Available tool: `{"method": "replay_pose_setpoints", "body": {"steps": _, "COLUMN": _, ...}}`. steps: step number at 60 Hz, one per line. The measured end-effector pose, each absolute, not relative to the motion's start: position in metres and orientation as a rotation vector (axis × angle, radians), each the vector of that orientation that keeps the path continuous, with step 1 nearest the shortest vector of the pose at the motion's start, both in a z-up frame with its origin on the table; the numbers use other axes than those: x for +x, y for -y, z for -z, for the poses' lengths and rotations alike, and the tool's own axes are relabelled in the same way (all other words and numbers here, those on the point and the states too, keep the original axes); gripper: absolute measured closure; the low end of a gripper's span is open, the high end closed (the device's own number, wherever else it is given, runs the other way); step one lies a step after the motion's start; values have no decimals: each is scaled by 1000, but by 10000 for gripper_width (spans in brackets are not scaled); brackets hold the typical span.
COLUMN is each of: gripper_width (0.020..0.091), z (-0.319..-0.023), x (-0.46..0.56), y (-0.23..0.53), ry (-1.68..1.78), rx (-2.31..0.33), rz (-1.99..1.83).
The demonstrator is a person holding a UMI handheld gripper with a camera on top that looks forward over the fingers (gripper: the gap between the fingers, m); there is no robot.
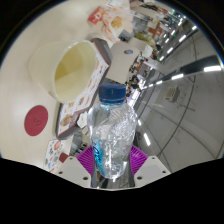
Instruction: Pour water
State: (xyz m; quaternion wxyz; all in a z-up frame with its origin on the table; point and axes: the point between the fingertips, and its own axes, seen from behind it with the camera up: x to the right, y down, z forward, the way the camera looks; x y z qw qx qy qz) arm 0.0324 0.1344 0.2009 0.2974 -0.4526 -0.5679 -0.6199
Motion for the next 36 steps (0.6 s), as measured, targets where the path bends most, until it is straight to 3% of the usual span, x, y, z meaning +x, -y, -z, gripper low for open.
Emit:
{"method": "replay_pose_setpoints", "body": {"steps": 5, "gripper_width": 684, "z": -191, "x": 22, "y": -136, "ry": 1611, "rx": -1127, "rz": 1687}}
{"method": "replay_pose_setpoints", "body": {"steps": 16, "gripper_width": 679, "z": -184, "x": 25, "y": -133, "ry": 1584, "rx": -1236, "rz": 1617}}
{"method": "replay_pose_setpoints", "body": {"steps": 29, "gripper_width": 680, "z": -211, "x": 21, "y": -117, "ry": 1072, "rx": -1617, "rz": 1045}}
{"method": "replay_pose_setpoints", "body": {"steps": 36, "gripper_width": 679, "z": -206, "x": 26, "y": -110, "ry": 774, "rx": -1780, "rz": 706}}
